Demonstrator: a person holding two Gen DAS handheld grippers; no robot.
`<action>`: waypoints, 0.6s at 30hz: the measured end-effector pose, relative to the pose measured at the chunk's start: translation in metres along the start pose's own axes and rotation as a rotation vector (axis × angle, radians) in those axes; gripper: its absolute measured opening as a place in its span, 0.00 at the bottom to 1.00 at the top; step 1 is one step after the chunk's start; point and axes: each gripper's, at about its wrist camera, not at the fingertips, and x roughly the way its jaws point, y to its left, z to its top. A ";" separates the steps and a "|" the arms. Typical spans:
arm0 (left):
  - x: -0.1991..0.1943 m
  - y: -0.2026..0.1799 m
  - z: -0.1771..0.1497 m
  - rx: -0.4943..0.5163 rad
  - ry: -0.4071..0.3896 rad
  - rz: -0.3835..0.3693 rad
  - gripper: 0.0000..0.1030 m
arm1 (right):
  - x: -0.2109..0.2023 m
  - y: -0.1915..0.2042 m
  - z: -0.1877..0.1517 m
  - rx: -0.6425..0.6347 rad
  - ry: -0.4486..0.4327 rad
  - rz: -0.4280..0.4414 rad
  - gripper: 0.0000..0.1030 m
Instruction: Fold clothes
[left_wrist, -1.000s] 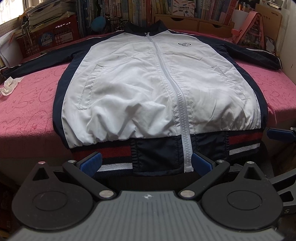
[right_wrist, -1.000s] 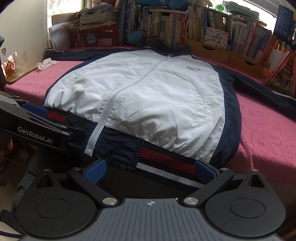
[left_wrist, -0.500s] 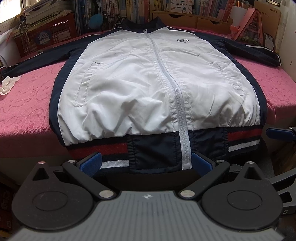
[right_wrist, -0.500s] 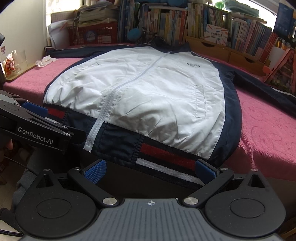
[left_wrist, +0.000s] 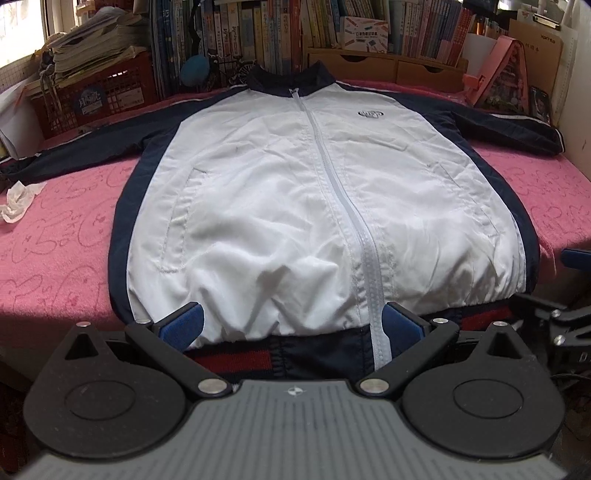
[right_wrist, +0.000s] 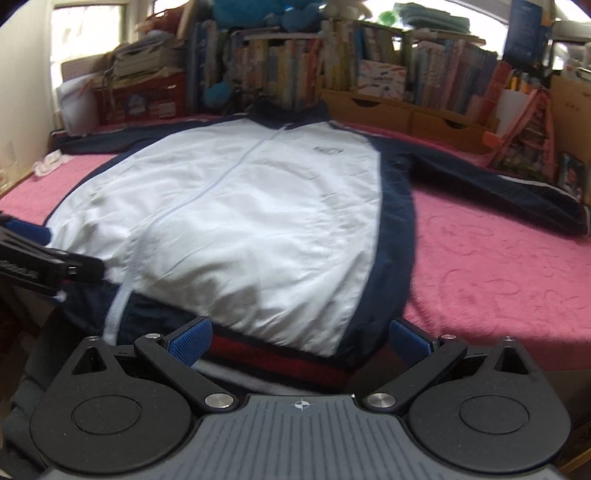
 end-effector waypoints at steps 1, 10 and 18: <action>0.000 0.004 0.005 -0.008 -0.014 0.003 1.00 | 0.003 -0.018 0.005 0.033 -0.019 -0.043 1.00; 0.032 0.039 0.049 -0.130 -0.075 0.094 1.00 | 0.061 -0.237 0.040 0.531 -0.245 -0.289 1.00; 0.078 0.051 0.061 -0.236 -0.021 0.161 1.00 | 0.144 -0.370 0.058 0.856 -0.286 -0.298 0.97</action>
